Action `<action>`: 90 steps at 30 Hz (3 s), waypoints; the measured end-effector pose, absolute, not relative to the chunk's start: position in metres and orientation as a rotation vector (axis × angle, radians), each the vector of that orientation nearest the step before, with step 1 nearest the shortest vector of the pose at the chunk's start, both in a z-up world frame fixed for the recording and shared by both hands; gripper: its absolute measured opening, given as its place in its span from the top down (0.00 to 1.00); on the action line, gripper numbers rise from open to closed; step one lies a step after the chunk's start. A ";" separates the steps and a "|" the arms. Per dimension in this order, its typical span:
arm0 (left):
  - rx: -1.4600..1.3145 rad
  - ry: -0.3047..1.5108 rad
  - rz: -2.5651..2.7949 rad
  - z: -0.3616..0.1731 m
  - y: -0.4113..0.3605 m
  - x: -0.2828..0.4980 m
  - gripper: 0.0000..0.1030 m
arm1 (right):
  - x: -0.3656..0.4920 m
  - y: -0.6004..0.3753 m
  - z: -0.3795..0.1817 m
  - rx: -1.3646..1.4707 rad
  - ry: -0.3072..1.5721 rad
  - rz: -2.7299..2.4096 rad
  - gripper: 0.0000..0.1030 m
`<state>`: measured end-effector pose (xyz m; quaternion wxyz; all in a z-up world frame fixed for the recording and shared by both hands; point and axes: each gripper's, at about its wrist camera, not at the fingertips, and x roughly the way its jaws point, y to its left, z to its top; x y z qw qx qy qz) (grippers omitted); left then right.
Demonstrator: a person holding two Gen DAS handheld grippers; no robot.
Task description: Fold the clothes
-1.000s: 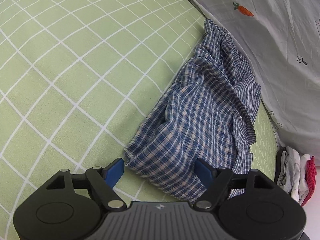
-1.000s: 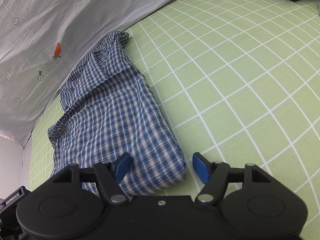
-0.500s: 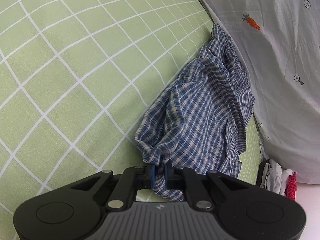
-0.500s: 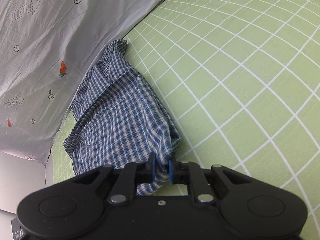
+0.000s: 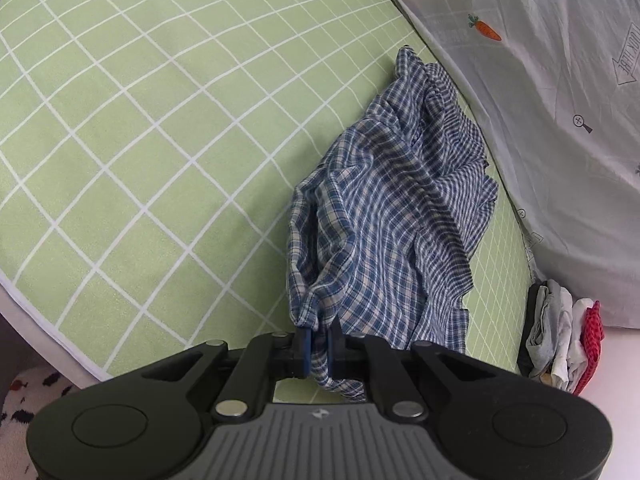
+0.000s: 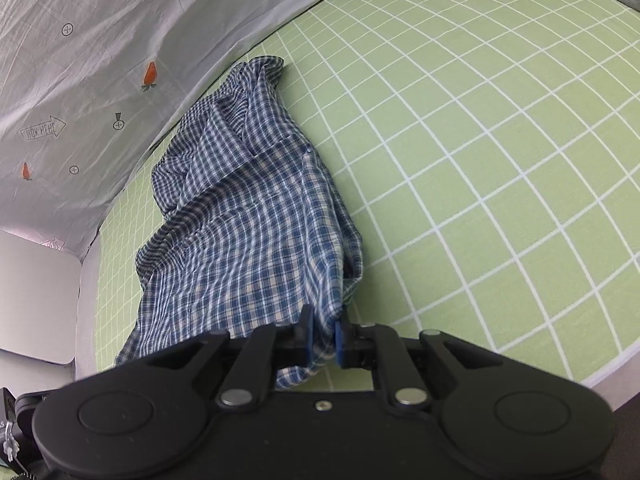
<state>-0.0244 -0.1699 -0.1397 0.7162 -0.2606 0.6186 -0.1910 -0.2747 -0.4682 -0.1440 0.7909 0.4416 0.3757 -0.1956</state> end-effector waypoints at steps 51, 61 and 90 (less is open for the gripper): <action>-0.417 1.049 -0.430 -0.125 -0.348 0.202 0.16 | 0.022 -0.648 -0.133 0.789 0.571 -0.401 0.53; -0.124 1.099 -0.409 -0.145 -0.357 0.162 0.14 | 0.016 -0.614 -0.155 0.745 0.692 -0.328 0.89; 0.003 1.091 -0.692 -0.168 -0.364 0.175 0.03 | 0.016 -0.621 -0.165 0.642 0.784 -0.378 0.00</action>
